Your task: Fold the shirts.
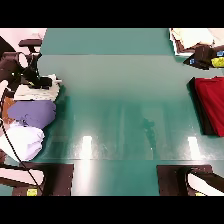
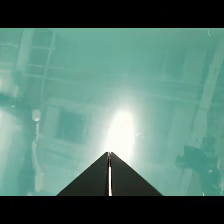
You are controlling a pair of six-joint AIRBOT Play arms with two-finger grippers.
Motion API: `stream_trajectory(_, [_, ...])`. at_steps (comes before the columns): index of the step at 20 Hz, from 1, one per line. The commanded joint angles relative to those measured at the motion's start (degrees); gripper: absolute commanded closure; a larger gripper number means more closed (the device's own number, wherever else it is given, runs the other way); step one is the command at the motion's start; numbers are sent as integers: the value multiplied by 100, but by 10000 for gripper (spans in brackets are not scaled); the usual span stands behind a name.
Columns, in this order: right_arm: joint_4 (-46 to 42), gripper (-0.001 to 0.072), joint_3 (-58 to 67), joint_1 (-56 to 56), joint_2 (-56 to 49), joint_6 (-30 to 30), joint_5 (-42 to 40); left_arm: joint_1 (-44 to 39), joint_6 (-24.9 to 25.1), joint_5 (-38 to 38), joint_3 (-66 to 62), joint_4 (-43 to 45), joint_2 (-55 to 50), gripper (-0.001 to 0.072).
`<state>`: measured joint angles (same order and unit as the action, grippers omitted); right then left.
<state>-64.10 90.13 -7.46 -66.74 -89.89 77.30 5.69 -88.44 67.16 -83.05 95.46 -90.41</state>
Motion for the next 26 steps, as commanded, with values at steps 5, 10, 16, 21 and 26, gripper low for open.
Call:
stream_trajectory(5, [7,688,501,-2,31,-4,-190,42,83,-361,-708,-302,1217,680])
stream_trajectory(10, [-44,687,1650,-2,31,-2,-234,-894,774,-76,-2406,-774,2382,681])
stream_trajectory(16, [-48,687,2553,0,31,-2,-210,-3386,1246,236,-2931,-951,2251,681])
stream_trajectory(21, [-50,688,2691,0,120,-2,-164,-5058,1440,96,-2931,-1591,951,678])
stream_trajectory(26, [-39,688,2691,289,240,-2,66,-5082,1414,-214,-2933,-1904,262,163])
